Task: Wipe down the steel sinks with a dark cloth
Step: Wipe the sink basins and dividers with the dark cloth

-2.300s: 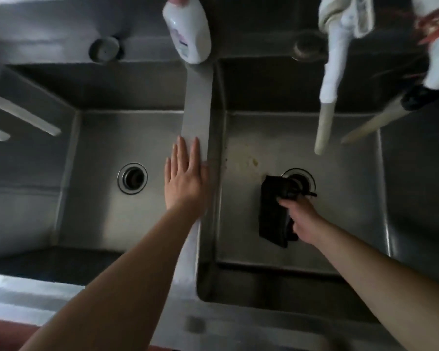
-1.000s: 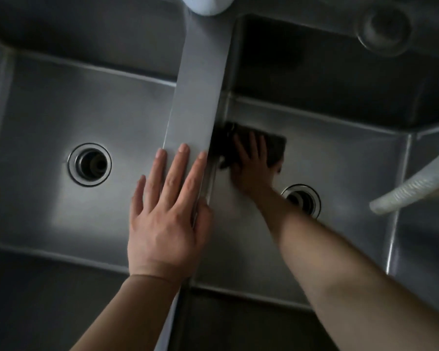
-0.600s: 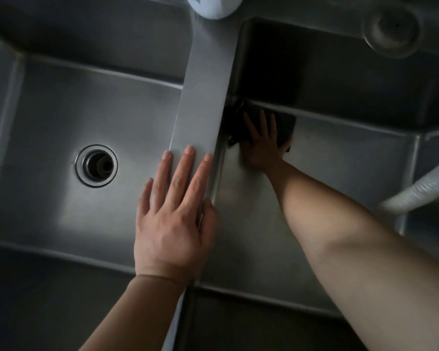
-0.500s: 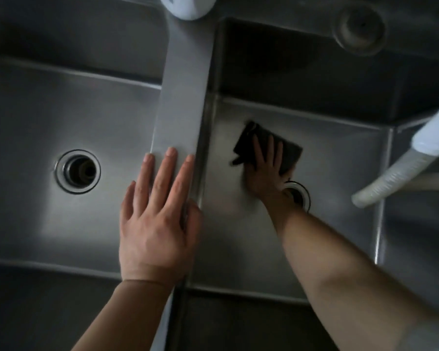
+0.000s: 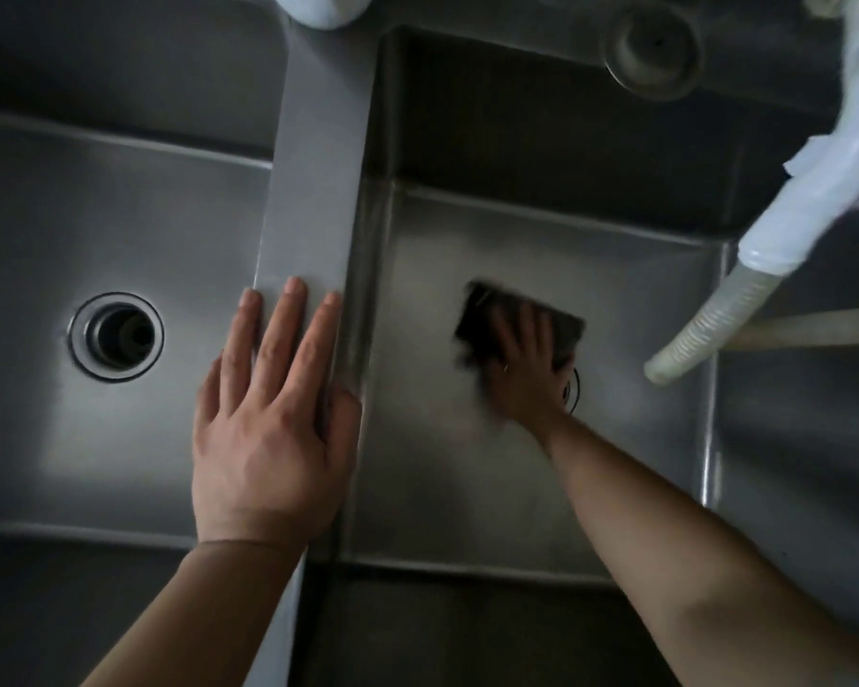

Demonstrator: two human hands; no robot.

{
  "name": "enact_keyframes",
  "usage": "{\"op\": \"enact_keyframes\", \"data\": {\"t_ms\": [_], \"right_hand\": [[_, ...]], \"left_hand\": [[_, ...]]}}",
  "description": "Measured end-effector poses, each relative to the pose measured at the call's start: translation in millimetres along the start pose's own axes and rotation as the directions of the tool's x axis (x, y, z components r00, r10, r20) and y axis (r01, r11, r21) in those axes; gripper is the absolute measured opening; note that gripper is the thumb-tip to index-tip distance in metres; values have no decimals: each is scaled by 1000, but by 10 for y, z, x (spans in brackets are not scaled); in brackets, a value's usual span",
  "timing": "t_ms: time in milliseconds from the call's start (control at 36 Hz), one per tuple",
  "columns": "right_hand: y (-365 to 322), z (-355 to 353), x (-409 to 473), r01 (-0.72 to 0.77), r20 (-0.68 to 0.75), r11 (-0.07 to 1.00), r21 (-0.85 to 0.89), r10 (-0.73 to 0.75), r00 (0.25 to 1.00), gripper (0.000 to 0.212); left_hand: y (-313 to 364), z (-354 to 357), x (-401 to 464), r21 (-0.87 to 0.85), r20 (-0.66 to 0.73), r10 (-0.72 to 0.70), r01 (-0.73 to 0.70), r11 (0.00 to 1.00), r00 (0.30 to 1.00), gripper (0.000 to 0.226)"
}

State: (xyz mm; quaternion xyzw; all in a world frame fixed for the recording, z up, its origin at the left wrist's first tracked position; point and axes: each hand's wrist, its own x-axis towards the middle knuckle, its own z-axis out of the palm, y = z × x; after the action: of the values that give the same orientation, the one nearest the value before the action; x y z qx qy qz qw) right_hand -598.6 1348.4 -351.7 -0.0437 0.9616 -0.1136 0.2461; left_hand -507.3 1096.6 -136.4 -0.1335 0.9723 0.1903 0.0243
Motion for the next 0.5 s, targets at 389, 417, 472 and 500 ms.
{"op": "enact_keyframes", "data": {"t_ms": [389,417,472,500], "right_hand": [[-352,-655,1092,-444,-52,828,343,489,871,61],[-427,-606,1034,-360,-65,885,295,394,917,62],[-625,-484,920,-176,-53,962,207,191,980,62],[-742,-408,862,-101,-33,979,179,109,993,62]], "left_hand": [[-2,45,18,0,-43,-2,2,1000,999,63],[-1,39,26,1,-38,-4,4,1000,999,63],[3,32,25,0,-27,-9,9,1000,1000,63],[4,29,21,-1,-22,-10,10,1000,1000,63]]}}
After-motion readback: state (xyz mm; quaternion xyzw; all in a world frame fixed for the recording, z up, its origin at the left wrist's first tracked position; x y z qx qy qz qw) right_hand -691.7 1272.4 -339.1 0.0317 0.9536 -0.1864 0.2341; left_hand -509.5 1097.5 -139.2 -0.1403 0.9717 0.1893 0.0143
